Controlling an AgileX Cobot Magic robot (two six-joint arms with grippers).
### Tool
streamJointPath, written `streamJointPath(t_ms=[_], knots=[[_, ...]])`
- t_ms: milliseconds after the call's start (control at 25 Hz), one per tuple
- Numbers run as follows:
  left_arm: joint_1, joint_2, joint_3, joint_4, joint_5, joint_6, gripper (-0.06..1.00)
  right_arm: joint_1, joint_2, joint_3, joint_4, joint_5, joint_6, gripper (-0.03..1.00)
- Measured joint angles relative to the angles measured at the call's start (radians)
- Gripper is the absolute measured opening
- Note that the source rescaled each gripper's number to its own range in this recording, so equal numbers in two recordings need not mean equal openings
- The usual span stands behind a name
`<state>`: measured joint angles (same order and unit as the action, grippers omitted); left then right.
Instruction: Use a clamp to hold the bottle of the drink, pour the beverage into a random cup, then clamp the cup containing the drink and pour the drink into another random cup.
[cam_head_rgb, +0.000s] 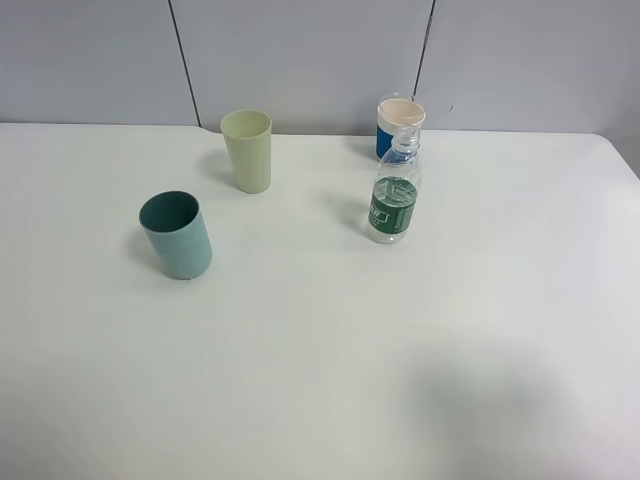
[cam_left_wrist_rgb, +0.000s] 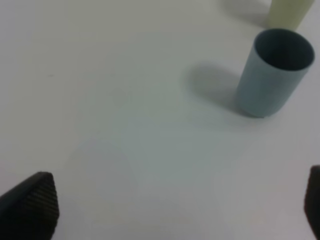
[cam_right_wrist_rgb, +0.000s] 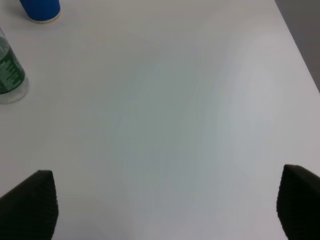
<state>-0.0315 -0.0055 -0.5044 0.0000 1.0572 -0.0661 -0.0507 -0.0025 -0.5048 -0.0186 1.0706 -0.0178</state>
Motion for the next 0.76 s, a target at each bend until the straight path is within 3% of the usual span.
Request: streamJointPath(t_ms=[760], knots=[[0.0, 0.0, 0.0, 0.0, 0.0, 0.0, 1.0, 0.0, 0.0, 0.0, 0.0, 0.0, 0.0, 0.7]])
